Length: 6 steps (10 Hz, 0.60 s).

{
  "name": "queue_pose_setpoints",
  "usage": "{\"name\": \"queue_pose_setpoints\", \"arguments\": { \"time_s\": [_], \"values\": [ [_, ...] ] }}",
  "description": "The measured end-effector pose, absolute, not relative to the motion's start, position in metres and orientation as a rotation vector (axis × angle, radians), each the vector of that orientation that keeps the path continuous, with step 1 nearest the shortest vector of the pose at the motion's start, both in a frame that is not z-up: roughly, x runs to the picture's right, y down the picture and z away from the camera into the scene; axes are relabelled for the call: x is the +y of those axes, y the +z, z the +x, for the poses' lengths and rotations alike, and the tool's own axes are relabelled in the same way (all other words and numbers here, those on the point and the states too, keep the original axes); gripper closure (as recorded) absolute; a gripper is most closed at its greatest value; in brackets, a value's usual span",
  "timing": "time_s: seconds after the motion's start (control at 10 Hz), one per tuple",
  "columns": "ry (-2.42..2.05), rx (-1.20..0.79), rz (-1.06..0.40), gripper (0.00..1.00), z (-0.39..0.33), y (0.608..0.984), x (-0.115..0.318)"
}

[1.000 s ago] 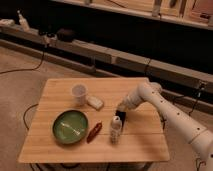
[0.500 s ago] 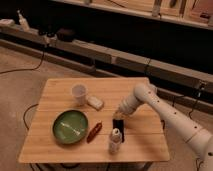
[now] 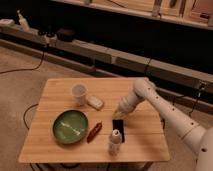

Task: Push the eraser across the table

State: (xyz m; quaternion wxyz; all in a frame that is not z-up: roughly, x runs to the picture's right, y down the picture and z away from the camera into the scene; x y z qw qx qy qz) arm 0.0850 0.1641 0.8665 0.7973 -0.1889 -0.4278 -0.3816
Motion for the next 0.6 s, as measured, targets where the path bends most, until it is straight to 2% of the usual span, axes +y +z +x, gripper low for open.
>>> {"name": "queue_pose_setpoints", "arguments": {
  "time_s": [0.3,0.6],
  "values": [
    [-0.874,-0.697,-0.317,1.00,0.132,0.889,0.114],
    [-0.968,-0.541,-0.223,0.99,0.162,0.875,0.079]
  ]
}}
